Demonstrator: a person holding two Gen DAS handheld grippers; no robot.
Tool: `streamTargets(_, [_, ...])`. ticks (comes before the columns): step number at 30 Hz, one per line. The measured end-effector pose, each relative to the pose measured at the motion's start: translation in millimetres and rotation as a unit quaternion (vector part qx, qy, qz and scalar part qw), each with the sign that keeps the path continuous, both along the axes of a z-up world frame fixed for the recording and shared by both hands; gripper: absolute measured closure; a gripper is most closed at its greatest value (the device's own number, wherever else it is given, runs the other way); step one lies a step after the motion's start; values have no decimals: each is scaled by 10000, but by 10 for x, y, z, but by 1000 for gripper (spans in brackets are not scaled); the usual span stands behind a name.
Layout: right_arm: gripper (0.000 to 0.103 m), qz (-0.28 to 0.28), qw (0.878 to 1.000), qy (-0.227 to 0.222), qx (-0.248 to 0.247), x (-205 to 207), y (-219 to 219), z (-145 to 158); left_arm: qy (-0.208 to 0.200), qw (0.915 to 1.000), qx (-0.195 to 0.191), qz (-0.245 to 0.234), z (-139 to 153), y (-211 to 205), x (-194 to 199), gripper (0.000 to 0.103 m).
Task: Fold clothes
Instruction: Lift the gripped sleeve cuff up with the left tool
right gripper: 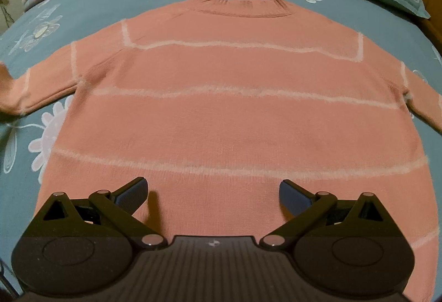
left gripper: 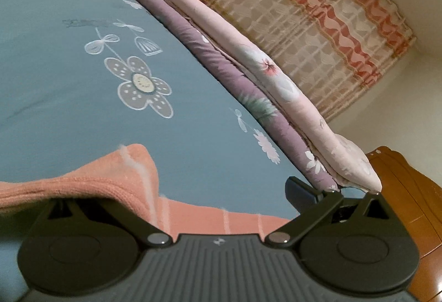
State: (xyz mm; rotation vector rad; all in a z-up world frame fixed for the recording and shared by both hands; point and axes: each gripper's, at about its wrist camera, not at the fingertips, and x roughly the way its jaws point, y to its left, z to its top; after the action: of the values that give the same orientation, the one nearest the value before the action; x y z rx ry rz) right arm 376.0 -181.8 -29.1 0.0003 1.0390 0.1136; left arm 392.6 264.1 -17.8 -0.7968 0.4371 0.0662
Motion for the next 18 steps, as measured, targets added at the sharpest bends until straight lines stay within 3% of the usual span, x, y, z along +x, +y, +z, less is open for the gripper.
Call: streamTargets(18, [0,702,9972,-158,223,-158,-356,131,-167,9950,791,-594,607,-964,245,1])
